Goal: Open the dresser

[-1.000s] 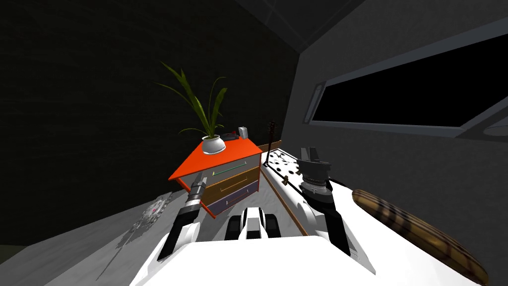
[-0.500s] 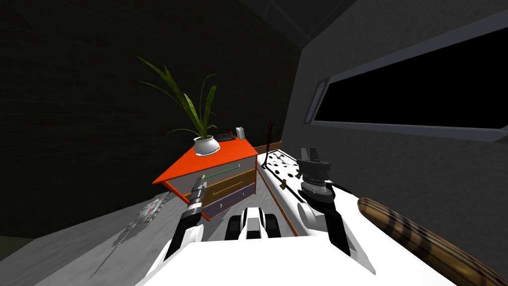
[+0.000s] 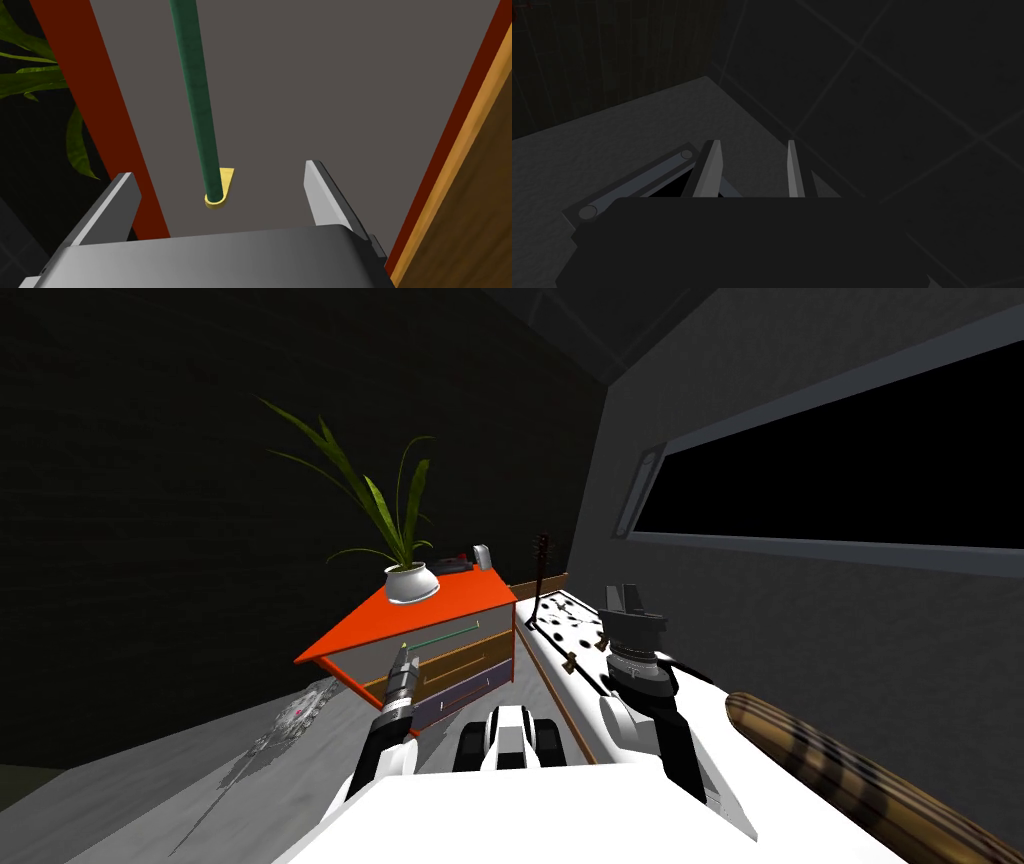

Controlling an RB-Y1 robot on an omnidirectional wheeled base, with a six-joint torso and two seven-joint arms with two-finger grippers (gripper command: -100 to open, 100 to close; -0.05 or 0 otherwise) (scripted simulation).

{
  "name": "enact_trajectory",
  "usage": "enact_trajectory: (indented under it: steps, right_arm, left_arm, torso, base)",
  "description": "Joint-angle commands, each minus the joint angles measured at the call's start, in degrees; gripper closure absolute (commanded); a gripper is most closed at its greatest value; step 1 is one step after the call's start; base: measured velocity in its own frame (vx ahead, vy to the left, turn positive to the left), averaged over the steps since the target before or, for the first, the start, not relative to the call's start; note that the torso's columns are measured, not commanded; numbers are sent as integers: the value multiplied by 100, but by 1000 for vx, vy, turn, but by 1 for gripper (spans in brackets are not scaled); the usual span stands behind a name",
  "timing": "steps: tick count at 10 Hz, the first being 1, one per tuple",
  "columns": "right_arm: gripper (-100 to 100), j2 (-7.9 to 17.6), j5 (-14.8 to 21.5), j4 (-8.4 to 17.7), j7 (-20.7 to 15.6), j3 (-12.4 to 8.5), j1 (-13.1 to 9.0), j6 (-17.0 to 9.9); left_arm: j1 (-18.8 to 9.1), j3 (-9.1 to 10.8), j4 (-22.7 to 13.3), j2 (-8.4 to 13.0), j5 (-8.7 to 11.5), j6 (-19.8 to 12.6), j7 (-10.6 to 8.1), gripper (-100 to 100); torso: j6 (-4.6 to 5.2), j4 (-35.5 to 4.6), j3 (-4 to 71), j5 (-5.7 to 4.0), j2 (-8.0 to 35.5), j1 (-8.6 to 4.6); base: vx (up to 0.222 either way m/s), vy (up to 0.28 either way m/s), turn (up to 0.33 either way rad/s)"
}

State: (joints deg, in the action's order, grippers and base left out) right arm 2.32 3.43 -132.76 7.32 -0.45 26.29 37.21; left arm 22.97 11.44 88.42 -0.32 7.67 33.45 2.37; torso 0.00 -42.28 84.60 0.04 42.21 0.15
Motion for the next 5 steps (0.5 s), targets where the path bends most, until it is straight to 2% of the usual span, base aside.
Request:
enact_trajectory:
  steps: [1, 2, 3, 4, 5]
  right_arm:
    - [0, 0, 0, 0, 0, 0, 0, 0]
    - [0, 0, 0, 0, 0, 0, 0, 0]
    - [0, 0, 0, 0, 0, 0, -1, 0]
    - [0, -1, 0, 0, 0, 1, -2, 0]
    - [0, -1, 0, 0, 0, 1, -2, 0]
  left_arm:
    - [14, 17, 101, 13, 12, -94, -1, -100]
    - [2, -15, -59, -15, -10, 49, 1, 100]
    - [-8, 6, 9, 4, 3, -43, -1, 100]
    - [42, -12, 148, 20, 3, -65, -13, 100]
    - [62, -18, 174, 21, 3, -87, -16, 100]
  torso:
    - [-1, 3, 6, 0, -8, -4]
    - [-1, 0, -3, -3, 9, -15]
    - [-1, -7, -18, -6, 33, -25]
    - [6, 24, -9, 26, -2, 2]
    - [0, 14, -8, 16, 13, -5]
  base:
    - [36, 13, -3]
    - [-39, -12, 24]
    - [-20, -2, 17]
    - [-119, -52, 4]
    - [-168, -77, 15]
